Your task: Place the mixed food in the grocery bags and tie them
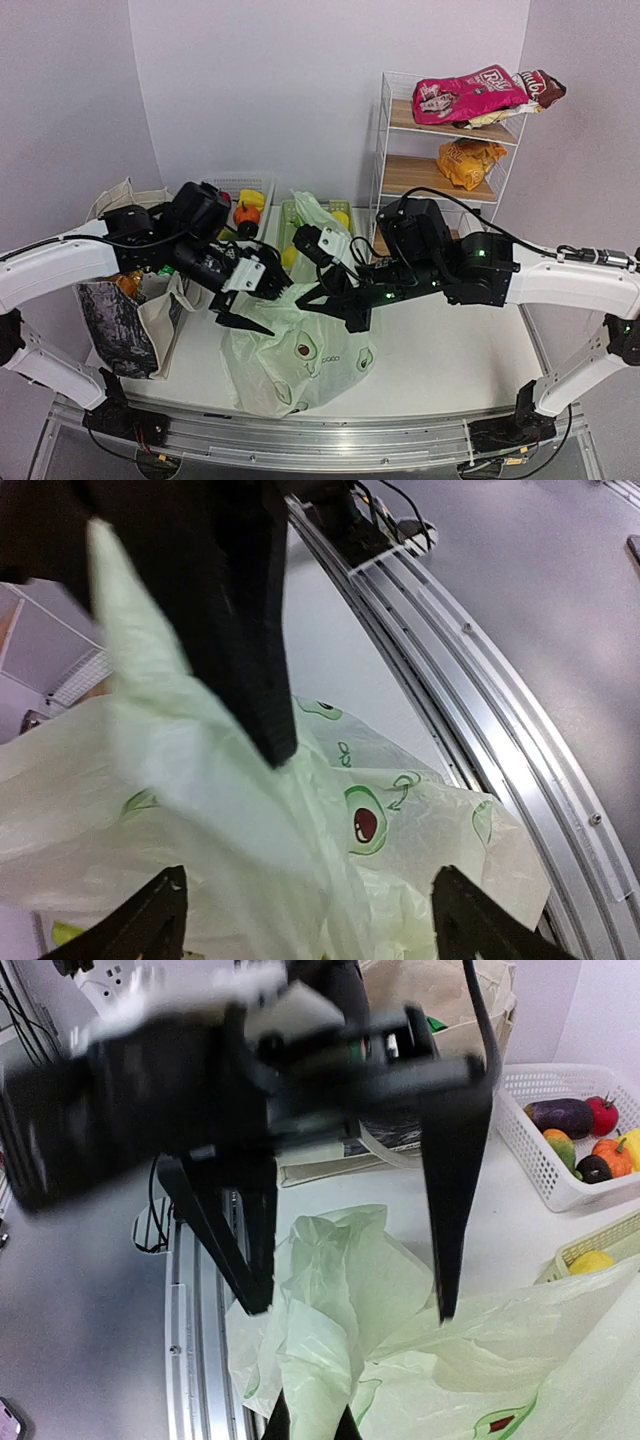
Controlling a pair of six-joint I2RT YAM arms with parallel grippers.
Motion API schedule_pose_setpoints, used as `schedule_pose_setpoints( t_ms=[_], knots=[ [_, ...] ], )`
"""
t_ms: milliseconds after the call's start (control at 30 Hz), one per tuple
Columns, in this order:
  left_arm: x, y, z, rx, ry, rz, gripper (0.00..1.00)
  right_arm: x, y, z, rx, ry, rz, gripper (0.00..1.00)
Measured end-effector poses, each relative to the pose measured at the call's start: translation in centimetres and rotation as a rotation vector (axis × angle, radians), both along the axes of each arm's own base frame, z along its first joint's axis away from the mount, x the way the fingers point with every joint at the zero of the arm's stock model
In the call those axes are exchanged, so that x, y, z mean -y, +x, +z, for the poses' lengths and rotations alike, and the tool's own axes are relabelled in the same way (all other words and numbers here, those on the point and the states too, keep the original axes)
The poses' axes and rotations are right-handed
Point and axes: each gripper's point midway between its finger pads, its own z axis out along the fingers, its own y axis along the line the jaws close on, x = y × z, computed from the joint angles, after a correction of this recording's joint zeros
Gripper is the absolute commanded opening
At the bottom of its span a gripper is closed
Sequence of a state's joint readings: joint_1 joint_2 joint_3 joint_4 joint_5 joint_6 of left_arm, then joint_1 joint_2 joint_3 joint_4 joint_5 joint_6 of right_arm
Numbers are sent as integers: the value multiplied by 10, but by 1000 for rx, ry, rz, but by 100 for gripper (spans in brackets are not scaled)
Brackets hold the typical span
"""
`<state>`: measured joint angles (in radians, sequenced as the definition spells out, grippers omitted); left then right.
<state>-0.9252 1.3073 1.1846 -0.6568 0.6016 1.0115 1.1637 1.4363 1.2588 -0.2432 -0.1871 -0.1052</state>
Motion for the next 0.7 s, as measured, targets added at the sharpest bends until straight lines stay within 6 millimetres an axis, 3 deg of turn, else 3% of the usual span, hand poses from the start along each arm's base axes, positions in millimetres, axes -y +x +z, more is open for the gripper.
schedule_pose_setpoints(
  t_ms=[133, 233, 333, 433, 533, 700],
  knots=[
    [-18, 18, 51, -14, -107, 62, 97, 5, 4, 1, 32, 0, -21, 0],
    [-20, 51, 98, -7, -188, 139, 99, 7, 4, 2, 45, 1, -23, 0],
    [-15, 83, 126, 2, -235, 211, 100, 7, 4, 2, 49, 1, -22, 0],
    [3, 108, 127, -4, -226, 233, 100, 6, 4, 3, 52, 3, -19, 0],
    [22, 132, 111, -11, -189, 229, 100, 6, 4, 3, 56, 4, -14, 0],
    [35, 140, 77, -45, -115, 161, 98, 6, 3, 3, 64, 4, -8, 0]
  ],
)
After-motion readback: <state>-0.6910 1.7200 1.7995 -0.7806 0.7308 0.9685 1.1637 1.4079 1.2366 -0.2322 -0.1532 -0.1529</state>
